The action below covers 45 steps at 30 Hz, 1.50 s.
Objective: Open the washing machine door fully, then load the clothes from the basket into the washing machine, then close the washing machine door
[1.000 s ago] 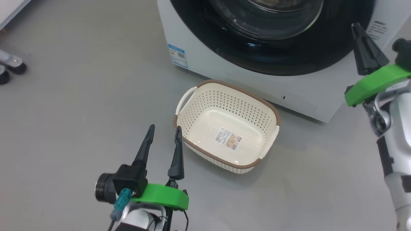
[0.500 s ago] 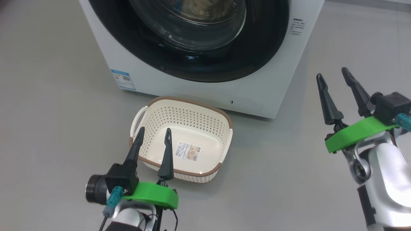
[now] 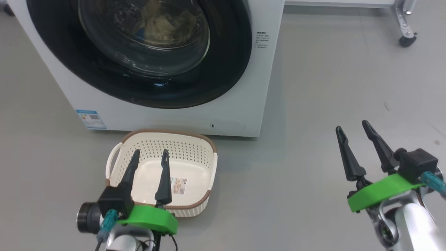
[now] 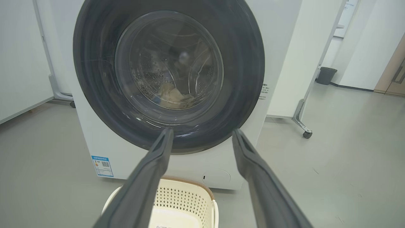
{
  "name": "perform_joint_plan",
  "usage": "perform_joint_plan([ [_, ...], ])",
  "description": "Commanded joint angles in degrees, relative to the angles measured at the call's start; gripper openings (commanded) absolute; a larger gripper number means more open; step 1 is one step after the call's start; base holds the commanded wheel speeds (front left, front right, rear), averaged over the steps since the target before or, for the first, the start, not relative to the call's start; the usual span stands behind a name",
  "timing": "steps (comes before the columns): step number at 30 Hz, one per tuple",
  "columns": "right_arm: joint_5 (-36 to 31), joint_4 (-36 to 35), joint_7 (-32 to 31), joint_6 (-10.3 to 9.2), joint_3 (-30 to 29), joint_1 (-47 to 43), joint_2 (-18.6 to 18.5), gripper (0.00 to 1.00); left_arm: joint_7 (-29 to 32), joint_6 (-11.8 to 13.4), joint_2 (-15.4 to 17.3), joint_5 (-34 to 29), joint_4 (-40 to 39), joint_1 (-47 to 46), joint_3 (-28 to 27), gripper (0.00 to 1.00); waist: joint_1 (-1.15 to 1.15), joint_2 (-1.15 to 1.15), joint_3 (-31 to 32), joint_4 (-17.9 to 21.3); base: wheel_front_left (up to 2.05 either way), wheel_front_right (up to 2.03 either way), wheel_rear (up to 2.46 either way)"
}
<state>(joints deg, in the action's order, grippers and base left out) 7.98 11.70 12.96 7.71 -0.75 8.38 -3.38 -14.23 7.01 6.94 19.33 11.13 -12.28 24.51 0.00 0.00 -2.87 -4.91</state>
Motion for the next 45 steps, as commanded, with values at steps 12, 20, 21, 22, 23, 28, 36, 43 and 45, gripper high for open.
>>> perform_joint_plan([
  [12, 1.64, -12.25, -3.25, -0.22, -1.36, -9.53, 0.48, 1.00, 0.36, 2.33, 2.67, 1.34, -3.50, 2.34, -3.80, 1.00, 0.00, 0.00, 2.27, 4.47, 0.00, 0.00, 0.00],
  [20, 2.08, -17.92, -5.04, -0.22, -3.41, -13.65, 0.49, 1.00, 0.82, 2.94, 3.09, 1.46, -4.52, 3.02, -3.62, 1.00, 0.00, 0.00, 2.14, 5.16, 0.00, 0.00, 0.00],
  [21, 2.12, -18.32, -5.23, -0.22, -3.58, -13.92, 0.49, 1.00, 0.88, 3.05, 3.15, 1.46, -4.62, 3.10, -3.62, 1.00, 0.00, 0.00, 2.14, 5.19, 0.00, 0.00, 0.00],
  [22, 2.14, -18.65, -5.39, -0.22, -3.74, -14.14, 0.49, 1.00, 0.94, 3.13, 3.21, 1.48, -4.70, 3.17, -3.61, 1.00, 0.00, 0.00, 2.16, 5.22, 0.00, 0.00, 0.00],
  [23, 2.15, -18.93, -5.52, -0.22, -3.86, -14.32, 0.49, 1.00, 1.01, 3.20, 3.27, 1.49, -4.78, 3.23, -3.59, 1.00, 0.00, 0.00, 2.14, 5.25, 0.00, 0.00, 0.00],
  [28, 2.32, -19.56, -5.84, -0.22, -4.36, -14.68, 0.49, 1.00, 1.28, 3.47, 3.39, 1.41, -4.93, 3.14, -3.19, 1.00, 0.00, 0.00, 2.04, 5.16, 0.00, 0.00, 0.00],
  [36, 2.46, -19.87, -5.81, -0.22, -4.31, -14.76, 0.50, 1.00, 1.32, 3.83, 3.68, 1.20, -5.25, 2.76, -2.83, 1.00, 0.00, 0.00, 1.44, 5.06, 0.00, 0.00, 0.00],
  [43, 2.53, -19.82, -5.76, -0.22, -4.37, -14.84, 0.50, 1.00, 1.18, 4.13, 3.81, 1.25, -5.31, 2.51, -2.75, 1.00, 0.00, 0.00, 1.29, 4.78, 0.00, 0.00, 0.00],
  [45, 2.54, -19.86, -5.78, -0.22, -4.40, -14.82, 0.50, 1.00, 1.11, 4.20, 3.76, 1.29, -5.30, 2.45, -2.71, 1.00, 0.00, 0.00, 1.29, 4.65, 0.00, 0.00, 0.00],
])
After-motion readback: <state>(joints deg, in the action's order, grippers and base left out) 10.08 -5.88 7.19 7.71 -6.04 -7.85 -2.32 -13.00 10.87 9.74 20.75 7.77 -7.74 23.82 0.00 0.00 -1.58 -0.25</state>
